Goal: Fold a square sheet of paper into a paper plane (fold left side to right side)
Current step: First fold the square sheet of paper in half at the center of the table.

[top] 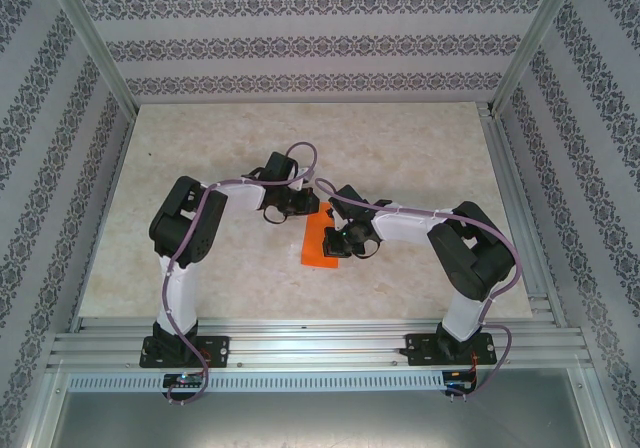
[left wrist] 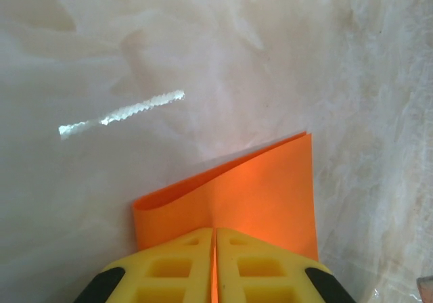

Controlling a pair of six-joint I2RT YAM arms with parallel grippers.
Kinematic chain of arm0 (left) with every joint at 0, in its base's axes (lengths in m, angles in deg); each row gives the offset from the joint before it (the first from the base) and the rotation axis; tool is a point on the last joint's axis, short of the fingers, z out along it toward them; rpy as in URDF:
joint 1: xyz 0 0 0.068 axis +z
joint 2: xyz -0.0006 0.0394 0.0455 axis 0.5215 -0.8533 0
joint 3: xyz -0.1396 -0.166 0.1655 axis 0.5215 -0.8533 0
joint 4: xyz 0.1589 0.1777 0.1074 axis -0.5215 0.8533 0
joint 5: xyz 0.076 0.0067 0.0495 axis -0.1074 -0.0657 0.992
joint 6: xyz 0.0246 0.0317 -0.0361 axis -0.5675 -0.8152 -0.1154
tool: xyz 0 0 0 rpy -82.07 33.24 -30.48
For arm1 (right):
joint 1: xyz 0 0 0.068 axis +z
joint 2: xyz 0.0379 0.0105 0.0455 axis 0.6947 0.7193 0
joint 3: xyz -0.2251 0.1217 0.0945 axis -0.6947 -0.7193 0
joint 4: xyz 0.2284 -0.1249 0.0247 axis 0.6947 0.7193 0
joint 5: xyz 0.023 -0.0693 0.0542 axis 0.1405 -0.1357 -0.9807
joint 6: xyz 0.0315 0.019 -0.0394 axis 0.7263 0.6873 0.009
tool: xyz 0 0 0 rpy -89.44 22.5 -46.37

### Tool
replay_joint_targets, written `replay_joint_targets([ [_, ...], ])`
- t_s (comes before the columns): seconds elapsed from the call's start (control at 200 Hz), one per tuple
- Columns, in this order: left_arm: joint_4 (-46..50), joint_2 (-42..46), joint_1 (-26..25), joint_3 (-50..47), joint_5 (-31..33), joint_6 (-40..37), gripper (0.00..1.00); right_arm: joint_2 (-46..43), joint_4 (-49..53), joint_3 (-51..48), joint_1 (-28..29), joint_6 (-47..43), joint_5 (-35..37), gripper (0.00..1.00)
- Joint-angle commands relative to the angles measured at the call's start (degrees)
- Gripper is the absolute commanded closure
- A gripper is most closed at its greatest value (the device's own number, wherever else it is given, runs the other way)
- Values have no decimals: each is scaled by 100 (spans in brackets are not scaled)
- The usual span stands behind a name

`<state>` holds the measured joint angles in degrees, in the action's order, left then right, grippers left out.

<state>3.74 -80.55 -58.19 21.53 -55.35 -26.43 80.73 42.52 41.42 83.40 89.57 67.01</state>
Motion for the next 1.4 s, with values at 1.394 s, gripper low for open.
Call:
replay_joint_targets([
  [1.394,-343,2493,1108,-1148,641,-178,87,-760,886,1014,-201,-424,160,82],
])
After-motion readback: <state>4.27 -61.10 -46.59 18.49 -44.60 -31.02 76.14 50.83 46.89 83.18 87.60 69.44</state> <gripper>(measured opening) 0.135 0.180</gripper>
